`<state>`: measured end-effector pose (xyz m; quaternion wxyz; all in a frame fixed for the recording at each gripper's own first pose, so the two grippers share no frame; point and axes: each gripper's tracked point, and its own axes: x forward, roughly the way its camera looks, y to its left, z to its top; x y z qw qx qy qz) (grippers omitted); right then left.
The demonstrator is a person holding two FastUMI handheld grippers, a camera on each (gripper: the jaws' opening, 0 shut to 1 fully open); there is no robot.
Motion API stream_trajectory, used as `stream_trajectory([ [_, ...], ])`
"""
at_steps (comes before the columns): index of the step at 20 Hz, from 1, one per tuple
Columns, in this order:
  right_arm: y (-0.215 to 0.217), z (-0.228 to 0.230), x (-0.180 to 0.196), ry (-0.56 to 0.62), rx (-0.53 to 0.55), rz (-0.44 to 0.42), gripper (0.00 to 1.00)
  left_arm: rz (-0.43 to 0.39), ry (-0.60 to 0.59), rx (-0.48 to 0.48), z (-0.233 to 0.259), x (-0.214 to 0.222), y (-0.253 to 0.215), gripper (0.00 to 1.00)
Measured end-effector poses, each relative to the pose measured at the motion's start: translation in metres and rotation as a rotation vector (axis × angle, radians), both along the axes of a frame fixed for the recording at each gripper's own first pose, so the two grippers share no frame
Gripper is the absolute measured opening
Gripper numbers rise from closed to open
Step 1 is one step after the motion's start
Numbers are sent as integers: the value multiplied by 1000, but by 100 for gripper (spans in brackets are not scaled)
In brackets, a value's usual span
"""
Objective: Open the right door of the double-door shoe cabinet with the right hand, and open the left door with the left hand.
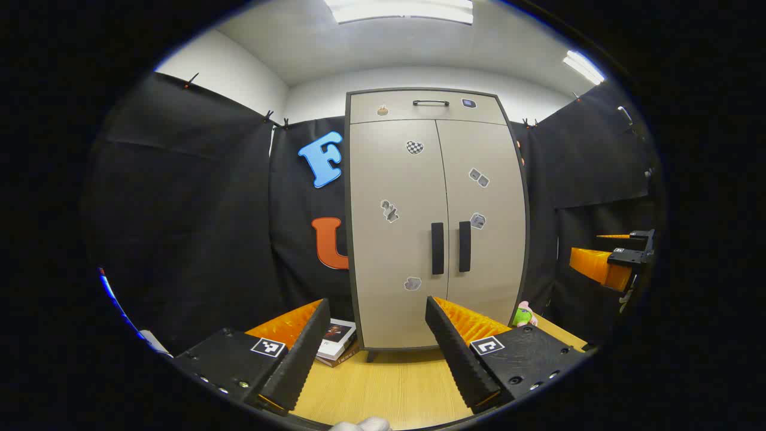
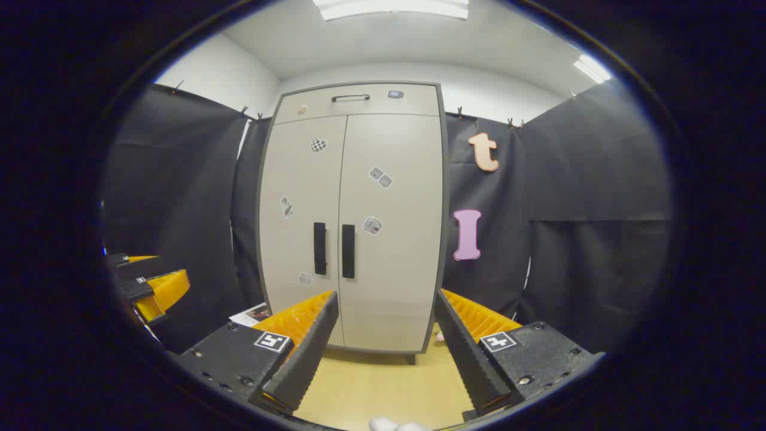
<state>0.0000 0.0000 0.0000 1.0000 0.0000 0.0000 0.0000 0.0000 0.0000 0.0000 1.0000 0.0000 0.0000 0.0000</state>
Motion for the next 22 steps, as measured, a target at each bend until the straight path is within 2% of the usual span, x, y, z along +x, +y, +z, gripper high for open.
stream_trajectory([
  [15,0,1,10,-3,-3,-21,100,9,-4,-1,1,-5,8,96],
  [22,14,5,47,-11,-4,-29,100,34,10,6,-6,-11,21,96],
])
